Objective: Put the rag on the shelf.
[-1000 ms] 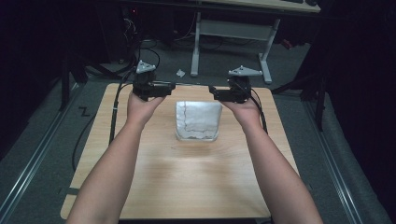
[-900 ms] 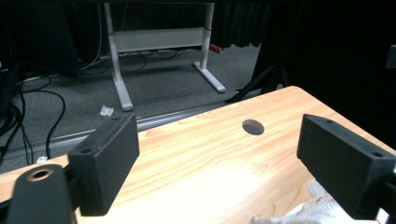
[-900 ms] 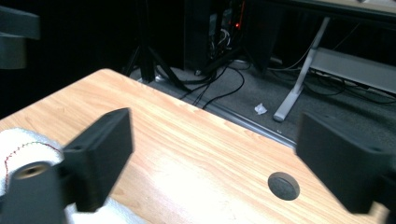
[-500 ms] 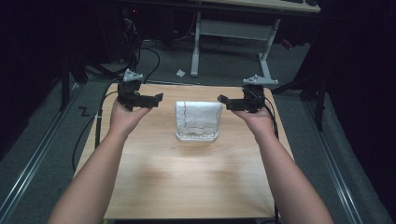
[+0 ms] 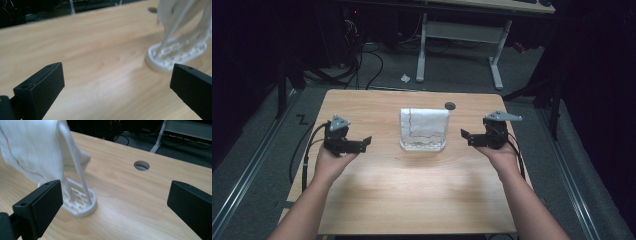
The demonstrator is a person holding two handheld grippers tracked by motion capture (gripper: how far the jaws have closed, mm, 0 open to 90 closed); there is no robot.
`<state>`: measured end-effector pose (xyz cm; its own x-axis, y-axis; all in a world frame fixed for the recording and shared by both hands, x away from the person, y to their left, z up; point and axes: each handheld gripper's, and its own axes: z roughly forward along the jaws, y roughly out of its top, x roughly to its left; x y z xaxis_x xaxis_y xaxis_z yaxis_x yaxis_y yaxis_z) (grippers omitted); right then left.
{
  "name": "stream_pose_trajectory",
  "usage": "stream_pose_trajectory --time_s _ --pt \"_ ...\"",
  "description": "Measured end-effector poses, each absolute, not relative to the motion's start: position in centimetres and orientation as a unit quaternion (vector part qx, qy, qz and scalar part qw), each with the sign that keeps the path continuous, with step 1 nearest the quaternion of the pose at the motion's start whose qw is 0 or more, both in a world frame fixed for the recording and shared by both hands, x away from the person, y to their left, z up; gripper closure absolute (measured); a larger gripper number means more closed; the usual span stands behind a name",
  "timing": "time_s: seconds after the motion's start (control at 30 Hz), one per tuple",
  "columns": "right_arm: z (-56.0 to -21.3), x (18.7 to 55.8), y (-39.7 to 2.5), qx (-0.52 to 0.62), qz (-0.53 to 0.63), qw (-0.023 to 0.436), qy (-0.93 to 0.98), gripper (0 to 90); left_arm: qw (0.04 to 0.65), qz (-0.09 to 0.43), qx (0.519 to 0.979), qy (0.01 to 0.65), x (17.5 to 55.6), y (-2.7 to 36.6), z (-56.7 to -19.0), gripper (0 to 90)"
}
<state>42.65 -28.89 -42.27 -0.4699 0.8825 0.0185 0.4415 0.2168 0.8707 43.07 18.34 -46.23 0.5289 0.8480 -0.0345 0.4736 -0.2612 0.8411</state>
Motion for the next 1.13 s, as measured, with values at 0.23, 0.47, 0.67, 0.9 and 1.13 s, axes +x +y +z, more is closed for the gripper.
stream_pose_trajectory --time_s 0.23,0.47,0.67,0.9,1.13 --pt "-46.8 39.2 -29.2 0.446 0.411 0.232 0.761 0.0 0.416 0.167 0.779 0.437 39.4 18.5 -50.5 0.0" --pt "-50.6 35.5 -29.0 0.442 0.413 0.216 0.766 0.0 0.419 0.157 0.784 0.431 35.9 18.1 -51.7 0.0" --pt "-52.2 32.1 -28.6 0.435 0.44 0.227 0.752 0.0 0.446 0.164 0.768 0.429 32.4 17.5 -52.6 0.0" --pt "-53.0 30.8 -28.7 0.422 0.441 0.233 0.757 0.0 0.449 0.184 0.771 0.414 32.1 17.2 -52.4 0.0" --pt "-53.3 31.0 -28.9 0.427 0.446 0.223 0.754 0.0 0.447 0.175 0.769 0.421 32.4 17.6 -52.8 0.0"
